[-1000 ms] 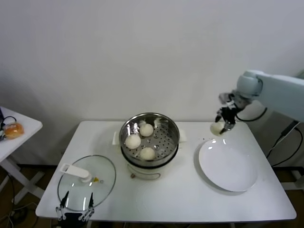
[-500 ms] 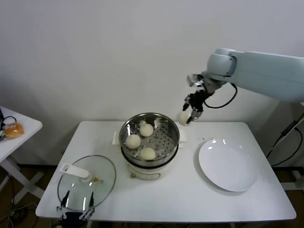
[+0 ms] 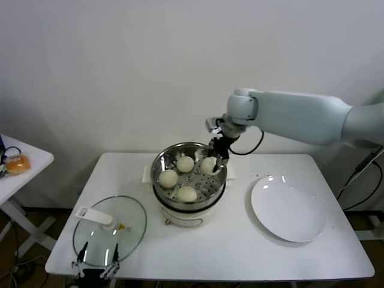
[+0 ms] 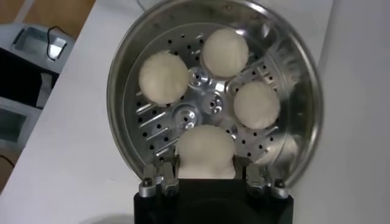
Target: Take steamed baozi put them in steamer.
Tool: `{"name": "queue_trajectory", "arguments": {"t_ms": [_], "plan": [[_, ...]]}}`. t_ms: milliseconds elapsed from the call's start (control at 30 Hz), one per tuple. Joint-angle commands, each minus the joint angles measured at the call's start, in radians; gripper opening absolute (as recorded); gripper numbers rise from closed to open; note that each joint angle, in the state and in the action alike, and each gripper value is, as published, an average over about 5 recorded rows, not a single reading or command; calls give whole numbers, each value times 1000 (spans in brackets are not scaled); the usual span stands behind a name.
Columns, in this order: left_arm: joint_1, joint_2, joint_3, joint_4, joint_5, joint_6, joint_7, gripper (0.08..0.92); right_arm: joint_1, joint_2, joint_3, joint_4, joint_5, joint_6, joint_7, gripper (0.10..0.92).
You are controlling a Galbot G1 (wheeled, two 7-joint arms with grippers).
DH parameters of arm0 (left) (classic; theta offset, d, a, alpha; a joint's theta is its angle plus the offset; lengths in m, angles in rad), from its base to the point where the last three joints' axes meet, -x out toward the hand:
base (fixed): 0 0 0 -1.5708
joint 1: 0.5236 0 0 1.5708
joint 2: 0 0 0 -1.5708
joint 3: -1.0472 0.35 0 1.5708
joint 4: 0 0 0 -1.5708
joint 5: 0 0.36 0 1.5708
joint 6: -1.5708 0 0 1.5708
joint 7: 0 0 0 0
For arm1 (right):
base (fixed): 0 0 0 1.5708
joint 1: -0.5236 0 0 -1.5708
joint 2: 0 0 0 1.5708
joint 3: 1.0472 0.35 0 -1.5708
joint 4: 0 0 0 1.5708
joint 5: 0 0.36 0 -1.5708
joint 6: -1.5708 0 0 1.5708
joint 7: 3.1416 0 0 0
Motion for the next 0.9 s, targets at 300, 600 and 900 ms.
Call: {"name": "queue_trajectory", "arguments": {"t_ms": [300, 600, 900], "plan": [[4, -28, 2, -2, 4, -4, -1, 823, -161, 44, 54, -83, -118, -10, 43, 602], [7, -26, -2, -8, 2, -7, -2, 823, -130, 37, 77, -83, -126, 2, 55, 669], [19, -22, -8, -34, -3, -6, -2, 823, 16, -103, 128, -4, -28, -16, 115, 821]]}}
